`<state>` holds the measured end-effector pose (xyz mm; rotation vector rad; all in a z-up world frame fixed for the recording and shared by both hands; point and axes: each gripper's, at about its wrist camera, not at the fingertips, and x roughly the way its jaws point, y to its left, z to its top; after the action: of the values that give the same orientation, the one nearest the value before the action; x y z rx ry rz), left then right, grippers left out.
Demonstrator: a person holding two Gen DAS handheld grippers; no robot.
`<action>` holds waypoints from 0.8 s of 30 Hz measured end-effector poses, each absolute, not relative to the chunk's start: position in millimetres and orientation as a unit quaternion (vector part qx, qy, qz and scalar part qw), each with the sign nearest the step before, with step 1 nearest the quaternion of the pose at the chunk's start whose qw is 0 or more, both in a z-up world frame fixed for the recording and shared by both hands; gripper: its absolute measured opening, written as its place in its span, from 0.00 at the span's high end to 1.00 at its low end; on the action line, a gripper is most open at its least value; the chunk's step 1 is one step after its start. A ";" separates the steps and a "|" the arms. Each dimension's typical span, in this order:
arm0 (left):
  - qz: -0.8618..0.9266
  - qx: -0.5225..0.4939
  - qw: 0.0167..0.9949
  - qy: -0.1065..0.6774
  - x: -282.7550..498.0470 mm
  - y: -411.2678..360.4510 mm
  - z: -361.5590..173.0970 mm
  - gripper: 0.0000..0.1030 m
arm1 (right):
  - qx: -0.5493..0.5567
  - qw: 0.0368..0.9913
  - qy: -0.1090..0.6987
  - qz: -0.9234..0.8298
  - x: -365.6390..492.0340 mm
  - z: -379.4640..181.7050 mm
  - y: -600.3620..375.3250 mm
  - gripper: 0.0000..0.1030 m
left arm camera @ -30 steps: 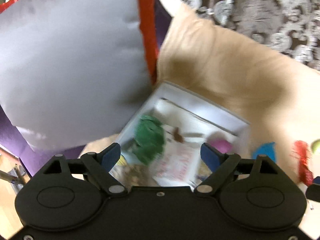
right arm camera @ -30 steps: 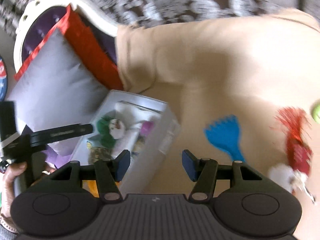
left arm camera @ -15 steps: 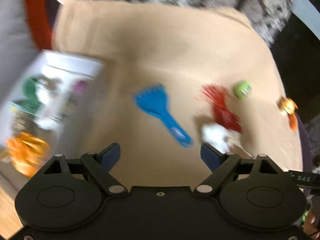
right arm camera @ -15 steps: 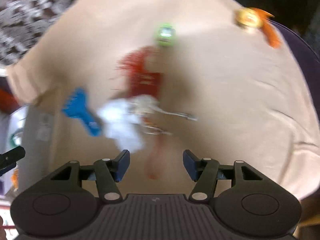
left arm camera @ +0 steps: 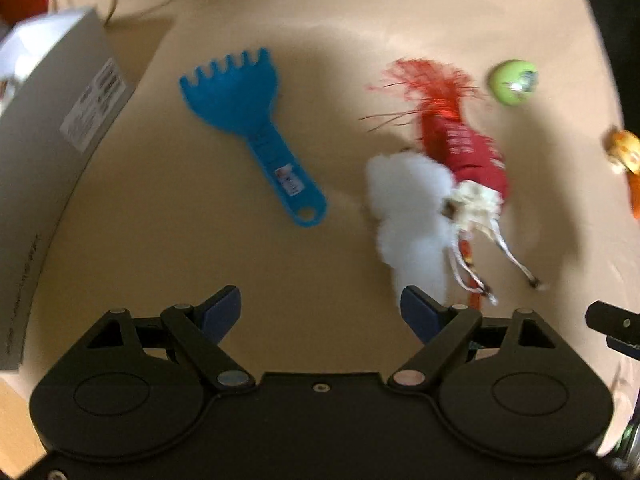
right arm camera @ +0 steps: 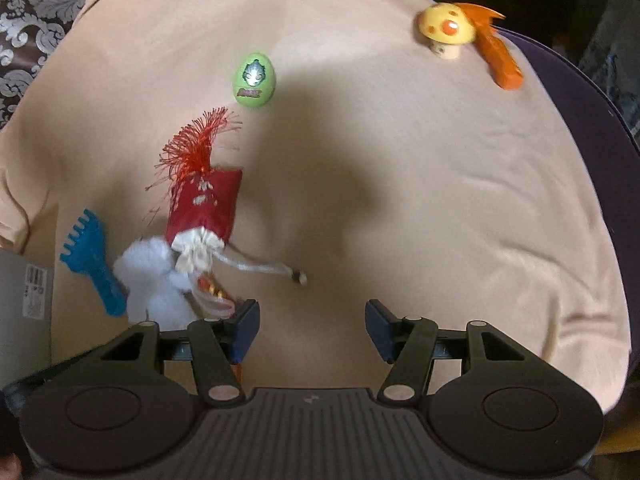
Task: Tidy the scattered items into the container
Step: 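Withdraw both open tools from the box back over the pile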
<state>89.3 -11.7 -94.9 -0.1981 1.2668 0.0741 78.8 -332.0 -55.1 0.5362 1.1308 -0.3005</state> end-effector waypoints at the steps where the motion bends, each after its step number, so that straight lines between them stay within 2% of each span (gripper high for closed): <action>1: 0.045 -0.107 0.799 0.591 91.5 -9.4 -97.7 0.19 | 0.250 0.799 0.528 -0.141 87.8 -57.4 -332.5 0.43; 14: 0.065 -0.222 0.776 0.587 99.8 2.5 -103.7 0.19 | 0.247 0.824 0.472 -0.193 236.3 -61.4 -355.4 0.40; 24: 0.057 -0.281 0.753 0.593 102.8 14.5 -107.4 0.19 | 0.203 0.822 0.475 -0.238 329.2 -87.3 -344.6 0.38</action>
<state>102.8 14.5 -107.4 -0.6133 1.2943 0.1240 329.2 -344.6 -87.3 0.4316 1.0115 -0.5063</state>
